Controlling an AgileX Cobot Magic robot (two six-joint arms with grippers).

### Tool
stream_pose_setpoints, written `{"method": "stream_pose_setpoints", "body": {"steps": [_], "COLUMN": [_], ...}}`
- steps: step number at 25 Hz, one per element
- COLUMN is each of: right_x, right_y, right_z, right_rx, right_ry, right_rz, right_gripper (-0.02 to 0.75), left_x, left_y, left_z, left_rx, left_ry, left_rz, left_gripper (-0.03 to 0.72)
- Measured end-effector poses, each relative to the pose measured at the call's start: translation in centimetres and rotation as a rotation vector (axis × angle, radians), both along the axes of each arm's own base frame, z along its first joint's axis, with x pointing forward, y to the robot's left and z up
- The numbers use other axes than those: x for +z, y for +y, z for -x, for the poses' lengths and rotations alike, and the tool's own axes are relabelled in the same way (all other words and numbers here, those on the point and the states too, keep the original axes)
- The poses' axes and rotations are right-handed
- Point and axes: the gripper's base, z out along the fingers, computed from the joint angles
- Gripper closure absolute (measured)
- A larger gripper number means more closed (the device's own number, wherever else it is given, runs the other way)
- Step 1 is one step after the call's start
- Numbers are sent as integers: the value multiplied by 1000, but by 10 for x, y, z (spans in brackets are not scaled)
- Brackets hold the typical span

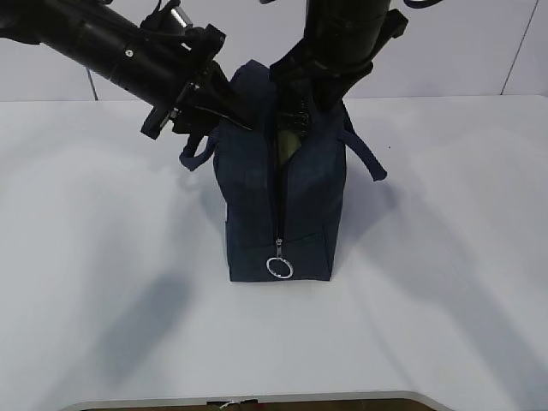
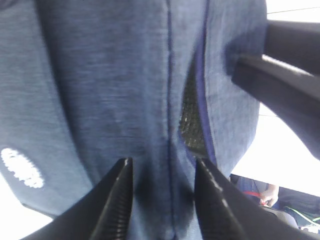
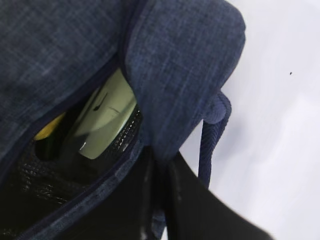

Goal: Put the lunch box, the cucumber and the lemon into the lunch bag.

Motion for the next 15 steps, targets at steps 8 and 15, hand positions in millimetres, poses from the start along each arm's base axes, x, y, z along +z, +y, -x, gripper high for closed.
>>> {"method": "stream_pose_setpoints", "body": {"steps": [8,15], "right_x": [1,23], "right_y": [1,-3], "right_z": [-1,10], "right_rx": [-9,-10], "right_ry": [-8,-38], "right_rz": [-12,-61], "right_gripper": [447,414], "left_x": [0,13], "left_y": [6,31], "left_z": [1,-5], "left_rx": [-24,34], "left_ry": [26,-3], "left_rz": [3,10], "left_gripper": [391,387]}}
